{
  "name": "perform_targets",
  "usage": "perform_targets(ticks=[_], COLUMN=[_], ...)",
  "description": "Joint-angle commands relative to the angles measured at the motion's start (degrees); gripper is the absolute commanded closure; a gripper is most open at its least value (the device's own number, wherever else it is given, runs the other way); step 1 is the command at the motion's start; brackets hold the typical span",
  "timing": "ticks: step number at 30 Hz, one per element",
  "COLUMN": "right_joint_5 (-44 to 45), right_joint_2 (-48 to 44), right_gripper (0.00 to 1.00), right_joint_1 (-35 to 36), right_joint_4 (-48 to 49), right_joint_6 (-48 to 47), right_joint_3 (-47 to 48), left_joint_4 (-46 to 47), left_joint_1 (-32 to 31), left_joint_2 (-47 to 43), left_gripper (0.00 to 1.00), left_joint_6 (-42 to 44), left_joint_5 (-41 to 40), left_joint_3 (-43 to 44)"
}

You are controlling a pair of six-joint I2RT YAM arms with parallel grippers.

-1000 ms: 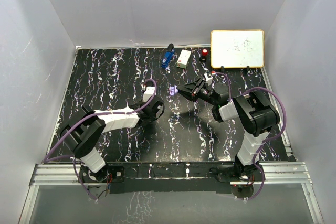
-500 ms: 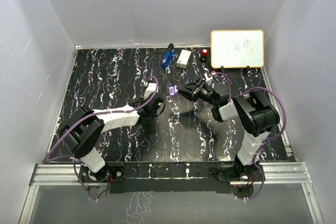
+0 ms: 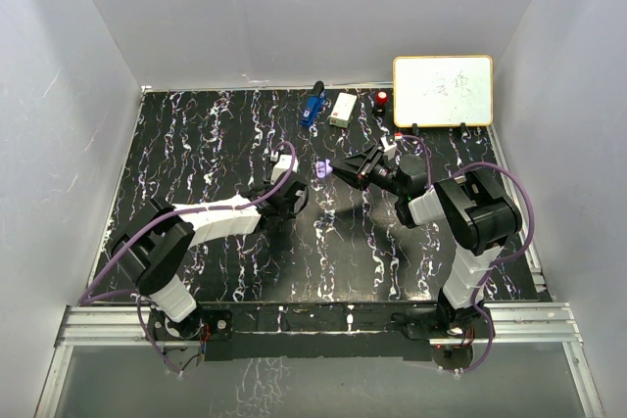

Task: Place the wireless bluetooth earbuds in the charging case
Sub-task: Pick up the earbud from the center of the board.

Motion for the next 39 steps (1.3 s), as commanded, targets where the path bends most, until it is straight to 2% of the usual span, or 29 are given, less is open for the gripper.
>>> perform_targets(ticks=[1,17,26,36,39], right_joint_5=[-0.17,-0.34,-0.43,-0.52,-0.52], right_joint_2=[-1.80,-1.19,-0.80,-0.79,-0.85], right_gripper=[1.00,1.00,1.00,1.00,1.00], right_joint_1=[-0.27,-0.31,-0.28,-0.28,-0.32], right_joint_4=[3.41,3.76,4.02,4.16,4.26], right_joint_6=[-0.76,-0.68,-0.59,-0.59,-0.59], right_joint_3=[0.01,0.31,0.40,0.30,0.20], left_joint_4=[-1.62,3.34,10.93,5.46,4.62], left_joint_1=[0.43,0.46,0.45,0.47,0.52], left_joint_2=[-0.76,-2.22,-4.31,-2.50,-2.52], left_gripper=[0.92,0.90,0.90,0.82,0.77], left_joint_6=[1.08,8.43,13.45,13.84,13.03], left_joint_5=[1.03,3.92,7.33,8.82,8.69], left_joint_3=[0.02,-3.93,-8.02,-4.74,-4.35])
